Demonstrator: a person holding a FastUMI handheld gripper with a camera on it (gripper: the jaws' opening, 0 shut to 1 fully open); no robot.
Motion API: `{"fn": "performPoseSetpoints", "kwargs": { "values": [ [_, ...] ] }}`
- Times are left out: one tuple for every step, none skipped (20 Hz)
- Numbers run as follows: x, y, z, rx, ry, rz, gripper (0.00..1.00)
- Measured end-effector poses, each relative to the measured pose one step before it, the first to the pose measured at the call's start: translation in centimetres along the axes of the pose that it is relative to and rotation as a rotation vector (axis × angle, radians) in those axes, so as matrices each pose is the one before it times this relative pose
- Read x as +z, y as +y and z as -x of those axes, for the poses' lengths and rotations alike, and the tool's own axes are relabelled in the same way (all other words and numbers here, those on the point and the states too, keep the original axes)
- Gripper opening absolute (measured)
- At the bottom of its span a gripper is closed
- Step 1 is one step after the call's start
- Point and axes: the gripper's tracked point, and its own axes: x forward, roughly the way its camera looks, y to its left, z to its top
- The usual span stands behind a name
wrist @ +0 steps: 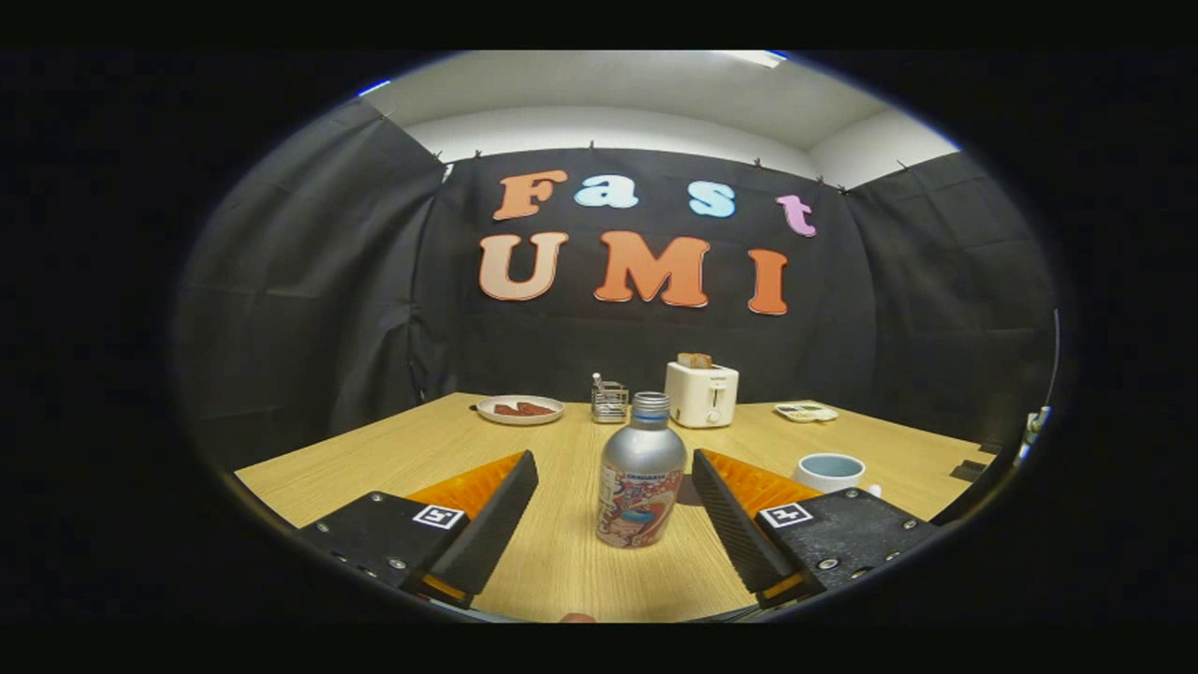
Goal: Take the bottle from table, then pour the juice into the cup, finally place the bottle on the coaster
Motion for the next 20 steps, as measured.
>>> {"fn": "performPoseSetpoints", "kwargs": {
  "values": [
    [-0.230,-0.290,-0.287,-0.00753,0.00561,-0.00726,0.98],
    [-0.198,-0.220,-0.297,-0.00456,0.00503,-0.00761,0.98],
    [-0.363,-0.163,-0.201,-0.00304,0.00730,-0.00528,0.98],
    [-0.363,-0.328,-0.411,-0.00670,0.01337,-0.00224,0.98],
    [-0.543,-0.195,-0.391,-0.00350,0.01929,0.00114,0.99],
    [-0.535,-0.157,-0.320,-0.00578,0.01681,0.00367,0.99],
    [-0.407,-0.222,-0.228,-0.00762,0.01271,0.00356,0.98],
    [-0.410,-0.112,-0.346,-0.00355,0.01279,0.00213,0.99],
    [-0.486,-0.117,-0.420,-0.00266,0.01431,-0.00013,0.99],
    [-0.410,-0.033,-0.409,-0.00165,0.01592,-0.00273,0.98],
    [-0.424,-0.040,-0.436,-0.00026,0.01476,-0.00359,0.99],
    [-0.338,0.062,-0.360,0.00231,0.01286,-0.00201,0.99],
    [-0.388,0.082,-0.402,0.00196,0.01385,0.00028,0.99],
    [-0.197,0.091,-0.375,0.00350,0.01093,0.00077,0.99],
    [-0.380,0.214,-0.302,0.00813,0.01102,0.00310,0.99],
    [-0.350,0.088,-0.333,0.00435,0.01548,0.00409,0.99],
    [-0.486,0.063,-0.382,0.00290,0.01587,0.00438,0.99],
    [-0.396,0.014,-0.371,0.00447,0.01695,0.00164,0.99],
    [-0.437,0.137,-0.336,0.00645,0.01883,-0.00284,0.99],
    [-0.342,0.123,-0.273,0.00749,0.01554,-0.00608,0.99]
  ]
}}
